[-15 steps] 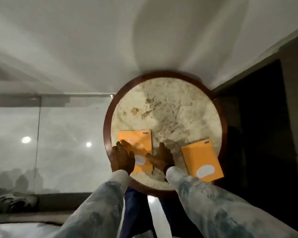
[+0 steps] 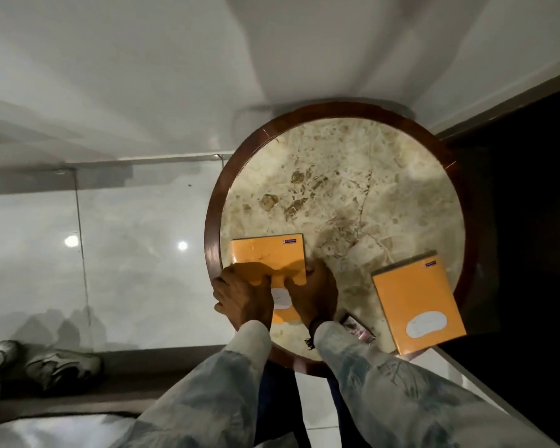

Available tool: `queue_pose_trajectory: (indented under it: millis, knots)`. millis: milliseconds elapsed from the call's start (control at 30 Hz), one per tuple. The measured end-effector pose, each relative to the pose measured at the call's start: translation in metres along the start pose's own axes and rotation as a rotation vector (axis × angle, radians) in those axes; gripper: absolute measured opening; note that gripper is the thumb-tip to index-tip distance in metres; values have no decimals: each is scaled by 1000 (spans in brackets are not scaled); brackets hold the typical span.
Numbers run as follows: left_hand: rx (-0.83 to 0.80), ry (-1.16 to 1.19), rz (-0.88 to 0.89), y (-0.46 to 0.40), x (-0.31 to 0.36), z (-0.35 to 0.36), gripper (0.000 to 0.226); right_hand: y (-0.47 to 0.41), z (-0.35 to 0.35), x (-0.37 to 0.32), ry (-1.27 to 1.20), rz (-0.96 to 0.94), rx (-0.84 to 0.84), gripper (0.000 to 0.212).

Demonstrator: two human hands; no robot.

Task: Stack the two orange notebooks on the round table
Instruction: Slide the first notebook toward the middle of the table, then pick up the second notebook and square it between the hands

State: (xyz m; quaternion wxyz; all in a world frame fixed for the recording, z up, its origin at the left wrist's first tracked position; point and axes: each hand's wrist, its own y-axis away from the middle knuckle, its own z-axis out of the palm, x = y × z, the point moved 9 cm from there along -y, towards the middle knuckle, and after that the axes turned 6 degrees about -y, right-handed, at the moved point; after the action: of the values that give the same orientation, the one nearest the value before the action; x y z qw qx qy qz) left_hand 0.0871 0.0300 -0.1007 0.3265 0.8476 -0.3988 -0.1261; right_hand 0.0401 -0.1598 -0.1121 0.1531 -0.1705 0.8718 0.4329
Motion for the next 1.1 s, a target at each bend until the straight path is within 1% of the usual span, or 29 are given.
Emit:
queue_pose_trajectory:
  millis: [67,133,267,333,400,467,533,600,633,700,800,867,933,967,1033,1100]
  knots:
    - [-9,37,66,-6,18,-8,78,-10,-8,-6,-77,21,17,40]
    - [5,67,163,-14,54,-17,75,-27,-24,-20,-159,10,64,38]
    - [60,135,304,-27,135,-32,68,-65,-63,-67,-224,-141,204,37]
    - [64,163,339,-35,159,-31,67,-83,-75,-87,-220,-208,248,36]
    - [55,101,348,-41,168,-24,66,-98,-78,-97,-193,-227,219,37]
    - [84,3,331,-39,166,-21,62,-106,-80,-91,-141,-198,151,40]
    - [137,-1,316,-23,158,-20,58,-103,-95,-75,-122,-177,132,43]
    - [132,75,352,9,151,-9,55,-92,-119,-51,-101,-175,128,43]
    - [95,102,379,29,146,3,54,-85,-131,-36,-71,-174,120,44]
    - [-35,122,417,75,137,40,51,-73,-158,4,29,-148,110,51]
    - [-250,118,399,139,120,108,50,-64,-205,70,187,-77,159,69]
    - [-351,98,355,174,111,149,50,-63,-226,119,227,-5,131,88]
    - [-380,85,330,196,106,178,49,-62,-233,159,258,45,69,107]
    - [-373,97,321,203,105,188,48,-63,-233,173,262,43,52,111]
    - [-341,124,290,207,103,201,47,-66,-230,190,242,29,39,107]
    - [-343,160,255,204,102,208,44,-72,-229,197,164,49,37,104]
